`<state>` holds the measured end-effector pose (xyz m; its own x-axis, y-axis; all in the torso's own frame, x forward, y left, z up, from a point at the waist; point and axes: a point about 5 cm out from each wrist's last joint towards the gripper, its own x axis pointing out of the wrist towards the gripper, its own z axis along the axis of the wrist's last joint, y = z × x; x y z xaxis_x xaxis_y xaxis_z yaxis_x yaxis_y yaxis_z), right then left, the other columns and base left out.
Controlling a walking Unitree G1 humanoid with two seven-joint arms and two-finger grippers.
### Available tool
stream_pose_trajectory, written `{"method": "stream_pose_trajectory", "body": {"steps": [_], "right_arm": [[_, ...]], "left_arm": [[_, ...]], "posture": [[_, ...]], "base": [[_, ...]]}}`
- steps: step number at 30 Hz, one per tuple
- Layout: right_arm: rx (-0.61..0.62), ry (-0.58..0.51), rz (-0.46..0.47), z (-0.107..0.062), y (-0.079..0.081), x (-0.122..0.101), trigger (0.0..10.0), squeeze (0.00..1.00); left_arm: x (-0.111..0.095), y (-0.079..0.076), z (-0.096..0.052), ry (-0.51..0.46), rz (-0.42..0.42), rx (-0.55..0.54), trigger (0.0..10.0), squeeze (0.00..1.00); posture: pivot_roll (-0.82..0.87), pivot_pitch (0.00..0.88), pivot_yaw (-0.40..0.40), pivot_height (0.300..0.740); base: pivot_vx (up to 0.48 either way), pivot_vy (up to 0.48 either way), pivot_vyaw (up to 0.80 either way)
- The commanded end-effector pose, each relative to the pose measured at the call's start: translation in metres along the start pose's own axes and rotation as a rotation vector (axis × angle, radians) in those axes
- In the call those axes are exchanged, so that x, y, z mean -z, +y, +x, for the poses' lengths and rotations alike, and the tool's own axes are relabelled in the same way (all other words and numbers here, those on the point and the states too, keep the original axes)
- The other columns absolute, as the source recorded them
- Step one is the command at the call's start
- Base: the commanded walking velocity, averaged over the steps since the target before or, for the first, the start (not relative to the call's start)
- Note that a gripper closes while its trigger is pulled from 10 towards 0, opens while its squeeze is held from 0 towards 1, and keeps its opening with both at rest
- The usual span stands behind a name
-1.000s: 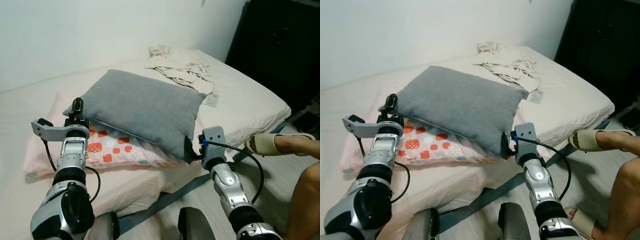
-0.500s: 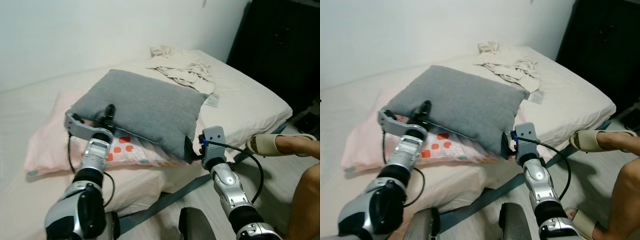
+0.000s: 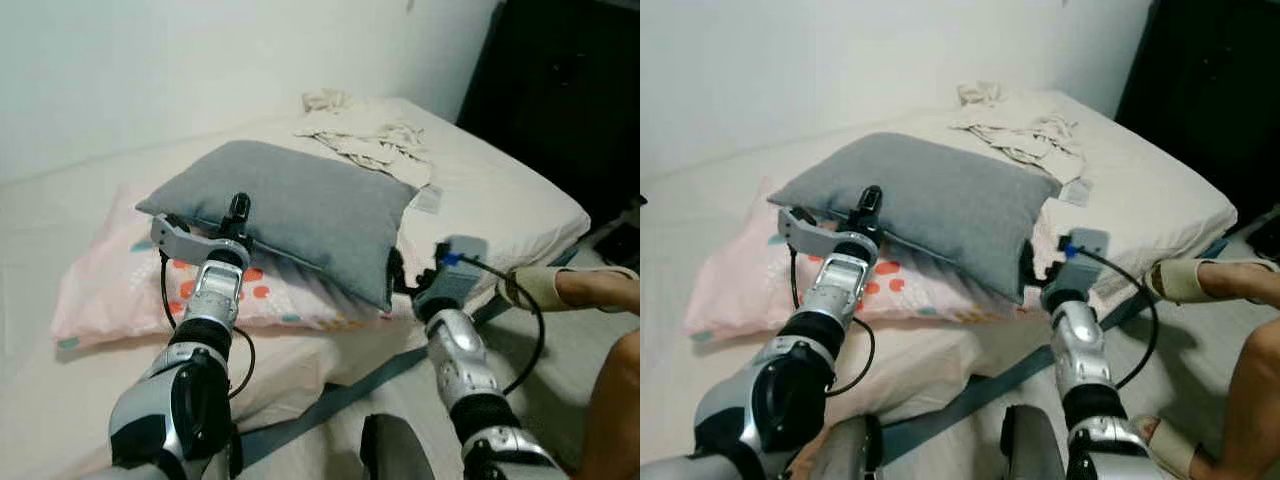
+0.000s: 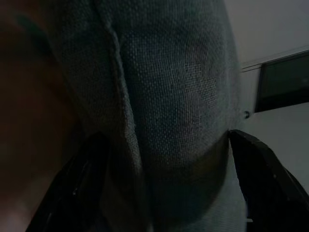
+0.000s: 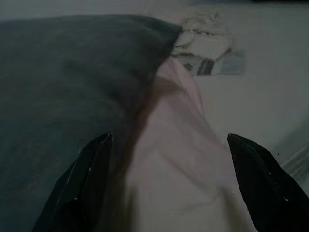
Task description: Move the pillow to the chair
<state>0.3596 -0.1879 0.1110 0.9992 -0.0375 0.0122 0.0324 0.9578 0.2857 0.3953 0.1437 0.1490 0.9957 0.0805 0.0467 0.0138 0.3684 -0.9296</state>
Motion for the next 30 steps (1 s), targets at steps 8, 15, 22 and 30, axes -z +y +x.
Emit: {"method": "stream_pose_trajectory", "body": {"steps": [8,15,22,30], "right_arm": [[-0.029,-0.012,0.348,0.013,0.005,-0.01,10.0,0.0],[-0.054,-0.045,0.463,0.021,0.004,-0.021,10.0,0.0],[-0.233,0.049,0.46,0.022,0.028,-0.012,10.0,0.0],[-0.219,0.345,0.182,0.015,0.05,0.025,10.0,0.0]], "left_arm": [[-0.01,0.011,-0.001,-0.034,0.049,-0.077,0.0,0.0],[-0.009,0.012,-0.002,-0.033,0.05,-0.06,0.0,0.0],[-0.01,0.014,-0.004,-0.03,0.1,-0.046,0.0,0.0],[-0.014,0.022,-0.007,-0.044,0.092,-0.06,0.0,0.0]], "posture": [[0.0,0.134,0.005,0.591],[0.01,0.138,0.001,0.591],[0.03,0.141,-0.005,0.591],[0.03,0.149,-0.006,0.591]], "base": [[0.0,0.0,0.0],[0.0,0.0,0.0],[0.0,0.0,0.0],[0.0,0.0,0.0]]}}
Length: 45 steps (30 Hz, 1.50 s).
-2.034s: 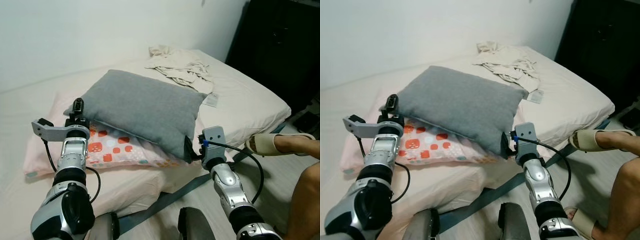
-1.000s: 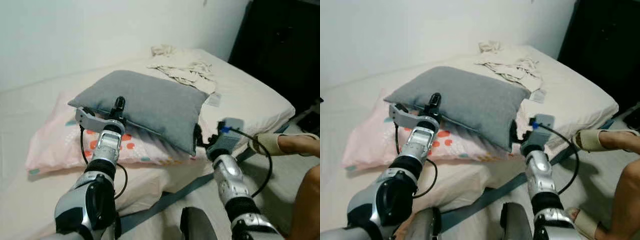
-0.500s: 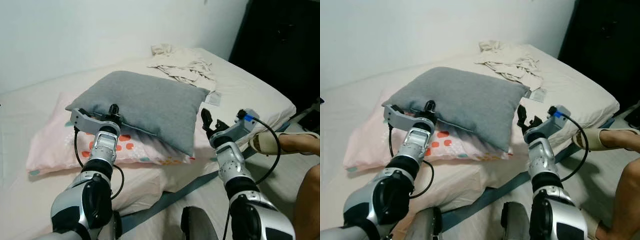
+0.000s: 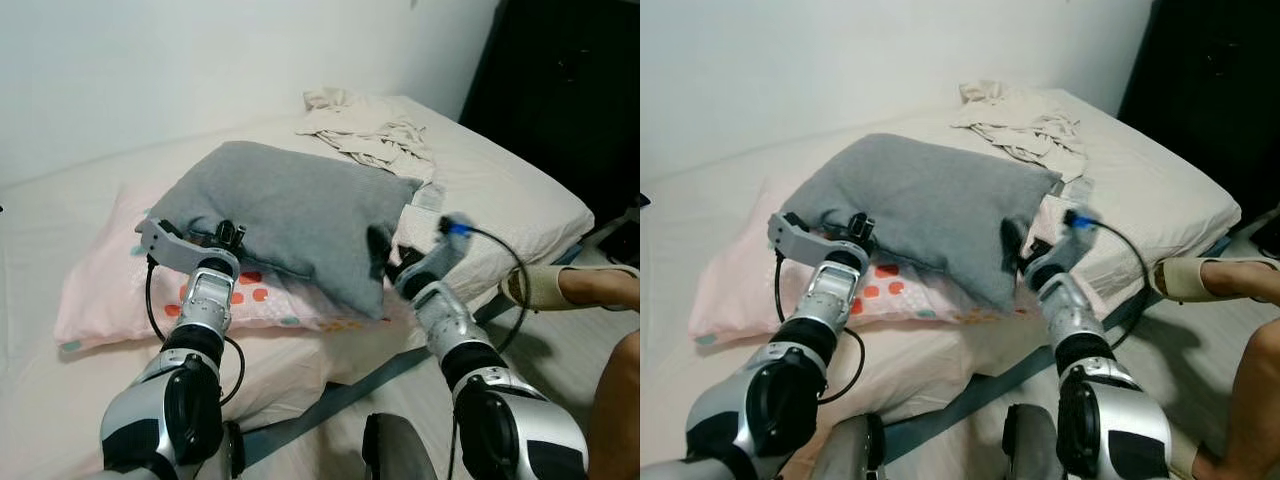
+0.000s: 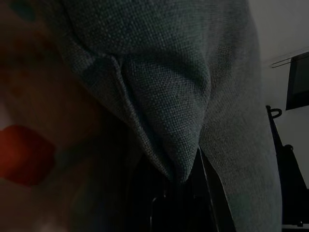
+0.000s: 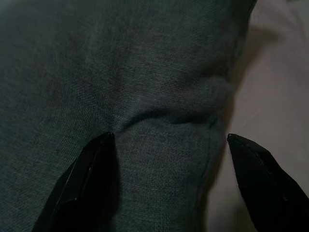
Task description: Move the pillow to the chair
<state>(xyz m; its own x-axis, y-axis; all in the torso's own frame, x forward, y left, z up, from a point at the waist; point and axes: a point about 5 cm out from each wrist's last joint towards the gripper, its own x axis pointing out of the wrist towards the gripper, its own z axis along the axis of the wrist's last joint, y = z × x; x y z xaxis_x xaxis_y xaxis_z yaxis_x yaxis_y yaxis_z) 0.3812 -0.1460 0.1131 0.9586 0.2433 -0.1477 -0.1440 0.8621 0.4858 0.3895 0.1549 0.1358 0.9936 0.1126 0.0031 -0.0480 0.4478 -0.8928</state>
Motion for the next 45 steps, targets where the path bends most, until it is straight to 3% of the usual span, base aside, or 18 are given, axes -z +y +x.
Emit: {"method": "stream_pose_trajectory", "body": {"steps": [1,4,5,6,8,12,17,24,26,31,32,33,34,35,36,45], "right_arm": [[-0.007,0.089,-0.013,0.0,0.005,0.016,10.0,0.0],[-0.013,0.106,-0.013,0.001,0.009,0.021,9.7,0.0],[-0.011,0.107,-0.01,0.001,0.009,0.021,3.3,0.0],[0.005,0.095,-0.022,0.001,0.008,0.02,0.0,0.0],[0.03,0.074,-0.05,0.0,0.005,0.017,0.0,0.0],[0.103,-0.006,-0.222,-0.002,-0.003,0.004,0.0,0.0],[0.133,-0.06,-0.317,-0.008,-0.012,-0.002,0.0,0.0],[0.157,-0.067,-0.319,-0.013,-0.02,0.003,0.0,0.0],[0.12,-0.12,-0.211,-0.012,-0.015,-0.003,0.0,0.0],[0.022,-0.198,-0.145,-0.011,-0.003,-0.012,0.0,0.0],[-0.028,-0.242,-0.075,-0.012,0.002,-0.015,10.0,0.0],[-0.089,-0.277,0.033,-0.014,0.006,-0.017,10.0,0.0],[-0.089,-0.277,0.033,-0.014,0.006,-0.017,10.0,0.0],[-0.137,-0.286,0.125,-0.015,0.007,-0.017,10.0,0.0],[-0.174,-0.285,0.216,-0.016,0.005,-0.012,10.0,1.0],[-0.107,-0.208,0.276,-0.014,-0.007,0.005,10.0,1.0]], "left_arm": [[-0.007,0.006,-0.002,-0.032,-0.002,-0.009,0.0,0.0],[-0.008,0.007,-0.002,-0.035,0.001,-0.007,0.0,0.0],[-0.008,0.007,-0.002,-0.035,0.003,-0.005,0.0,0.0],[-0.007,0.006,-0.002,-0.033,0.017,0.003,0.0,0.0],[-0.007,0.005,-0.002,-0.03,0.036,0.016,0.0,0.0],[-0.004,0.002,-0.005,-0.013,0.146,0.057,0.0,0.0],[0.002,0.006,-0.012,-0.005,0.206,0.075,0.0,0.0],[0.008,0.012,-0.017,0.007,0.22,0.06,0.0,0.0],[0.01,0.011,-0.018,0.014,0.248,0.071,0.0,0.0],[0.011,0.007,-0.018,0.015,0.261,0.086,0.0,0.0],[0.012,0.005,-0.018,0.012,0.261,0.096,0.0,0.0],[0.012,0.004,-0.018,0.013,0.264,0.105,0.0,0.0],[0.012,0.004,-0.018,0.013,0.264,0.105,0.0,0.0],[0.012,0.002,-0.018,0.013,0.272,0.114,0.0,0.0],[0.012,0.001,-0.018,0.018,0.285,0.122,0.0,0.0],[0.012,0.0,-0.019,0.023,0.292,0.119,0.0,0.0]], "posture": [[0.03,0.149,-0.006,0.591],[0.03,0.149,-0.005,0.591],[0.03,0.149,-0.005,0.591],[0.03,0.146,-0.004,0.591],[0.02,0.146,-0.003,0.591],[0.02,0.14,0.002,0.591],[0.02,0.131,0.004,0.591],[0.01,0.13,0.004,0.591],[0.01,0.126,0.006,0.591],[0.01,0.128,0.006,0.591],[0.01,0.13,0.006,0.591],[0.01,0.133,0.007,0.591],[0.01,0.133,0.007,0.591],[0.01,0.135,0.007,0.591],[0.02,0.141,0.011,0.591],[0.04,0.171,0.012,0.591]], "base": [[0.0,0.0,0.0],[0.0,0.0,0.0],[0.0,0.0,0.0],[0.0,0.0,0.0],[0.0,0.0,0.0],[0.0,0.0,0.0],[0.0,0.0,0.0],[0.0,0.0,0.0],[0.0,0.0,0.0],[0.0,0.0,0.0],[0.0,0.0,0.0],[0.0,0.0,0.0],[0.0,0.0,0.0],[0.0,0.0,0.0],[0.0,0.0,0.0],[0.0,0.0,0.0]]}}
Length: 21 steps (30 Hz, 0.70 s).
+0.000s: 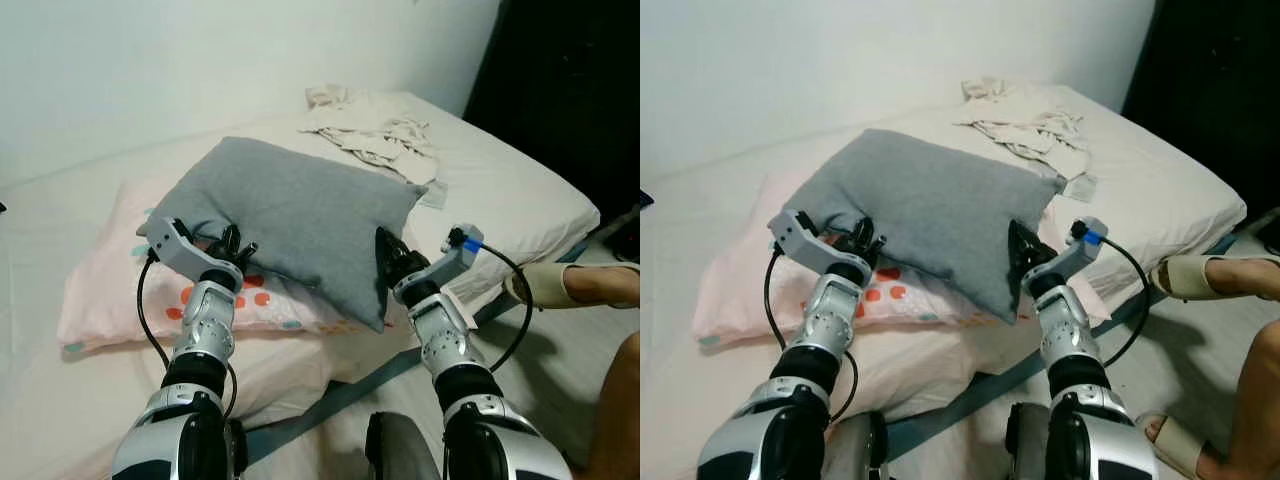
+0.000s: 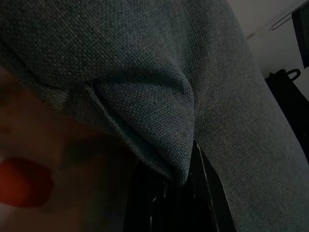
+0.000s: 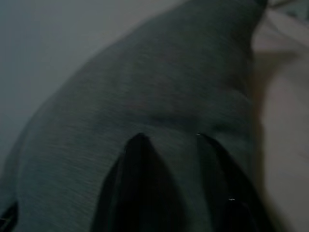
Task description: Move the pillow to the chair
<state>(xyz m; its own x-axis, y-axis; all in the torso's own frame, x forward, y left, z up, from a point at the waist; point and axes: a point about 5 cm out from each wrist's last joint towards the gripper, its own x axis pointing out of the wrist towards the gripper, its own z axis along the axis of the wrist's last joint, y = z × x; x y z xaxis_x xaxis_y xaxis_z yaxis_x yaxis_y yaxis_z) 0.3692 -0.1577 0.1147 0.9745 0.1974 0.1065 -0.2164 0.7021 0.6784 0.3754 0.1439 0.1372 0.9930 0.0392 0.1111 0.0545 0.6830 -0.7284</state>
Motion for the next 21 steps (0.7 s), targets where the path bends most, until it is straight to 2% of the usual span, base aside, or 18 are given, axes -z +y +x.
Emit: {"method": "stream_pose_trajectory", "body": {"steps": [1,3,10,13,14,16,17,18,19,21], "right_arm": [[0.033,0.032,0.065,-0.002,-0.004,0.009,10.0,1.0],[0.046,0.04,0.092,-0.002,-0.006,0.01,10.0,1.0],[0.04,0.055,0.094,0.004,-0.003,0.006,10.0,1.0],[0.039,0.073,0.068,0.01,0.002,0.003,10.0,1.0],[0.041,0.11,0.017,0.015,0.007,0.003,10.0,1.0],[0.041,0.11,0.017,0.015,0.007,0.003,10.0,1.0],[0.024,0.136,-0.013,0.017,0.012,0.006,10.0,0.17],[0.002,0.158,-0.028,0.019,0.016,0.008,10.0,0.0],[0.002,0.158,-0.028,0.019,0.016,0.008,10.0,0.0],[-0.071,0.249,-0.097,0.021,0.029,0.022,10.0,0.0]], "left_arm": [[0.005,0.003,-0.005,0.028,0.019,-0.006,0.0,0.0],[0.003,0.004,-0.006,0.026,0.026,-0.002,0.0,0.0],[0.001,0.008,-0.009,0.028,0.046,-0.006,0.0,0.0],[0.001,0.008,-0.01,0.029,0.049,-0.01,0.0,0.0],[0.001,0.009,-0.01,0.031,0.049,-0.013,0.0,0.0],[0.001,0.009,-0.01,0.031,0.049,-0.013,0.0,0.0],[0.001,0.009,-0.011,0.032,0.053,-0.012,0.0,0.0],[0.001,0.009,-0.011,0.033,0.054,-0.011,0.0,0.0],[0.001,0.009,-0.011,0.033,0.054,-0.011,0.0,0.0],[0.001,0.009,-0.013,0.033,0.059,-0.01,0.0,0.0]], "posture": [[0.06,0.188,0.014,0.591],[0.06,0.202,0.015,0.591],[0.07,0.224,0.016,0.591],[0.07,0.231,0.015,0.591],[0.07,0.236,0.012,0.591],[0.07,0.236,0.012,0.591],[0.07,0.235,0.009,0.591],[0.06,0.233,0.004,0.591],[0.06,0.233,0.004,0.591],[0.05,0.228,-0.005,0.591]], "base": [[0.0,0.0,0.0],[0.0,0.0,0.0],[0.0,0.0,0.0],[0.0,0.0,0.0],[0.0,0.0,0.0],[0.0,0.0,0.0],[0.0,0.0,0.0],[0.0,0.0,0.0],[0.0,0.0,0.0],[0.0,0.0,0.0]]}}
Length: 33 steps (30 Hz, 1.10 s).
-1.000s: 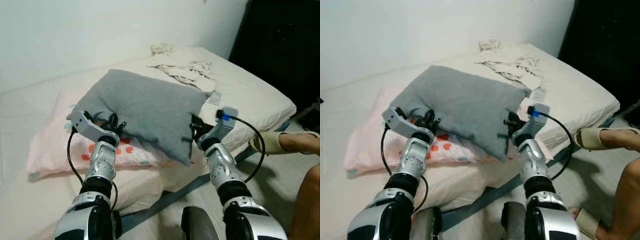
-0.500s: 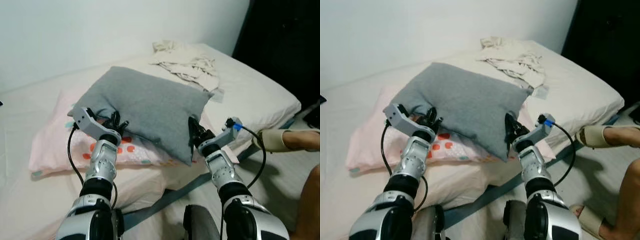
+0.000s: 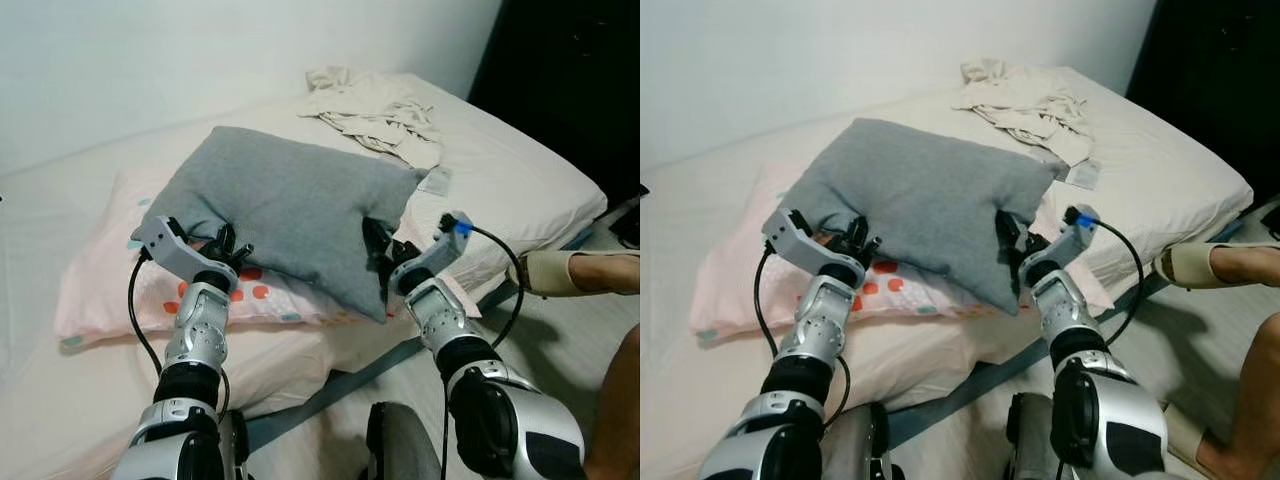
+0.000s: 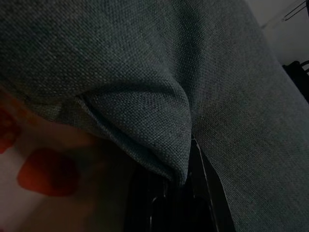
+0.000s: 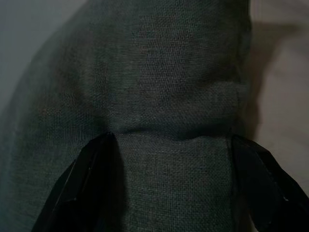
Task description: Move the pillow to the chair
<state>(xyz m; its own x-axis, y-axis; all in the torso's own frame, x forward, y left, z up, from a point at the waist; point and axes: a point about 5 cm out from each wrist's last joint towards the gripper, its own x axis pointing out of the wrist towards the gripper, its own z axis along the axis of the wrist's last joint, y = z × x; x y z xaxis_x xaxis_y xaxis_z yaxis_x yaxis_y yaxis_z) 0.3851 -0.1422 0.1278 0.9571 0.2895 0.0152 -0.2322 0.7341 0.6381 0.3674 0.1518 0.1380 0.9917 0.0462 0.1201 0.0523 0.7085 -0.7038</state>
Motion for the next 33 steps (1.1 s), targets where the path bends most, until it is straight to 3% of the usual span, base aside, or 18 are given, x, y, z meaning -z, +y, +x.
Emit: {"method": "stream_pose_trajectory", "body": {"steps": [1,3,10,11,12,13,14,16,20,23,29,31,33], "right_arm": [[-0.082,0.159,-0.083,0.004,0.017,0.028,10.0,0.0],[-0.1,0.228,-0.161,0.003,0.021,0.04,10.0,0.0],[-0.052,0.285,-0.267,-0.002,0.017,0.053,10.0,0.0],[-0.022,0.285,-0.271,-0.002,0.014,0.053,7.3,0.0],[-0.002,0.282,-0.278,-0.003,0.012,0.052,3.6,0.0],[-0.002,0.282,-0.278,-0.003,0.012,0.052,3.6,0.0],[0.015,0.278,-0.294,-0.004,0.01,0.051,0.5,0.0],[0.027,0.264,-0.332,-0.005,0.007,0.049,0.0,0.0],[0.031,0.255,-0.359,-0.005,0.006,0.047,0.0,0.0],[0.044,0.204,-0.489,-0.007,-0.001,0.034,0.0,0.0],[0.052,0.166,-0.514,-0.008,-0.003,0.028,0.0,0.0],[0.053,0.139,-0.533,-0.009,-0.004,0.025,0.0,0.0],[0.022,0.046,-0.574,-0.006,0.006,0.01,0.0,0.0]], "left_arm": [[0.008,0.004,-0.005,0.044,0.025,-0.01,0.0,0.0],[0.008,0.004,-0.006,0.042,0.029,-0.007,0.0,0.0],[0.01,0.003,-0.008,0.035,0.034,-0.005,0.0,0.0],[0.011,0.003,-0.009,0.036,0.036,-0.005,0.0,0.0],[0.011,0.003,-0.01,0.036,0.033,-0.008,0.0,0.0],[0.011,0.003,-0.01,0.036,0.033,-0.008,0.0,0.0],[0.012,0.003,-0.01,0.036,0.026,-0.014,0.0,0.0],[0.013,0.002,-0.01,0.037,0.029,-0.014,0.0,0.0],[0.013,0.001,-0.011,0.038,0.032,-0.013,0.0,0.0],[0.019,-0.004,-0.013,0.058,0.077,0.004,0.0,0.0],[0.022,-0.006,-0.014,0.066,0.113,0.014,0.0,0.0],[0.023,-0.007,-0.014,0.063,0.136,0.023,0.0,0.0],[0.018,-0.013,-0.013,0.031,0.219,0.048,0.0,0.0]], "posture": [[0.05,0.225,-0.011,0.591],[0.05,0.22,-0.019,0.591],[0.04,0.212,-0.038,0.591],[0.04,0.209,-0.039,0.591],[0.04,0.205,-0.037,0.591],[0.04,0.205,-0.037,0.591],[0.04,0.205,-0.037,0.591],[0.04,0.195,-0.036,0.591],[0.04,0.192,-0.035,0.591],[0.03,0.179,-0.029,0.591],[0.02,0.156,-0.021,0.591],[0.01,0.138,-0.017,0.591],[0.0,0.12,-0.013,0.591]], "base": [[0.0,0.0,0.0],[0.0,0.0,0.0],[0.0,0.0,0.0],[0.0,0.0,0.0],[0.0,0.0,0.0],[0.0,0.0,0.0],[0.0,0.0,0.0],[0.0,0.0,0.0],[0.0,0.0,0.0],[0.0,0.0,0.0],[0.0,0.0,0.0],[0.0,0.0,0.0],[0.0,0.0,0.0]]}}
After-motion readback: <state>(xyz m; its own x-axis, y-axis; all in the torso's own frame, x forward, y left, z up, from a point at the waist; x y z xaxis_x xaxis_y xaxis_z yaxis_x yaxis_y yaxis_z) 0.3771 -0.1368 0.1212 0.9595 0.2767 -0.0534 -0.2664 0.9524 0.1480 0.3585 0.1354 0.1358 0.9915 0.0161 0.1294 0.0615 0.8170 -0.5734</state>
